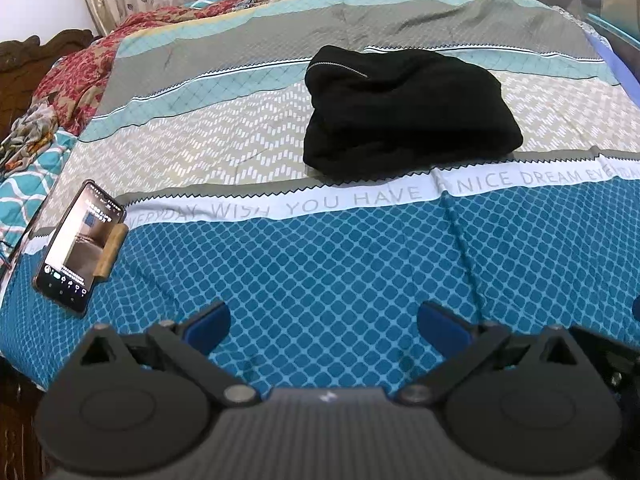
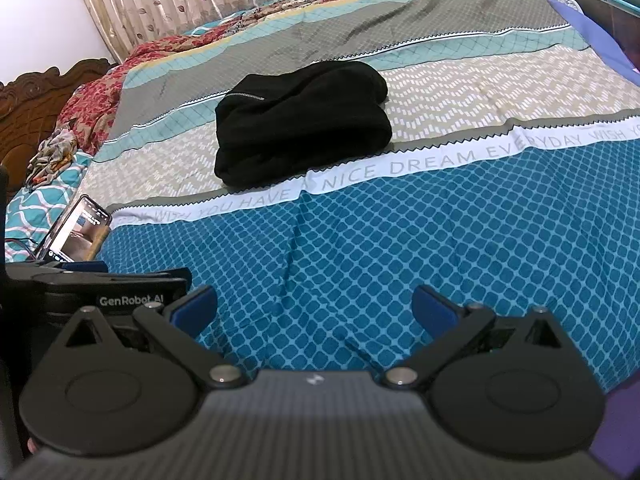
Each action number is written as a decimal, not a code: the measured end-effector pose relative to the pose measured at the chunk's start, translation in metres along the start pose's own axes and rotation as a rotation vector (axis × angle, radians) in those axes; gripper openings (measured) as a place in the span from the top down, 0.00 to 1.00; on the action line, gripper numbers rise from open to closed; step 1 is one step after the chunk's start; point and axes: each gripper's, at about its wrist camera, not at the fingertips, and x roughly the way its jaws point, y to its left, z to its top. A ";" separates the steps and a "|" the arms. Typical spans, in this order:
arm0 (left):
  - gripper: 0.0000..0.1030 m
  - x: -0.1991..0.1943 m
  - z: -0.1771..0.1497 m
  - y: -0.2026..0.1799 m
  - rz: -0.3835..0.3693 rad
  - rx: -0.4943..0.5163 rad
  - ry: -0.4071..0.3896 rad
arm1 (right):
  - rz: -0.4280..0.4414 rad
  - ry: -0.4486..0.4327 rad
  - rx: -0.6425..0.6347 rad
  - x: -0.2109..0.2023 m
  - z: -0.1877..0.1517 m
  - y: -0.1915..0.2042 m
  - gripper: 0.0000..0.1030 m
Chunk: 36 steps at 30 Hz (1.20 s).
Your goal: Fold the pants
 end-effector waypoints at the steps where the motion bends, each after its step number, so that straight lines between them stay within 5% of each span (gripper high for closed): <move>1: 0.00 0.001 0.000 0.000 0.001 0.000 0.002 | 0.000 0.001 0.000 0.000 0.000 0.000 0.00; 36: 0.00 0.015 -0.007 -0.001 -0.005 -0.030 0.109 | 0.000 0.042 0.015 0.006 -0.004 -0.002 0.00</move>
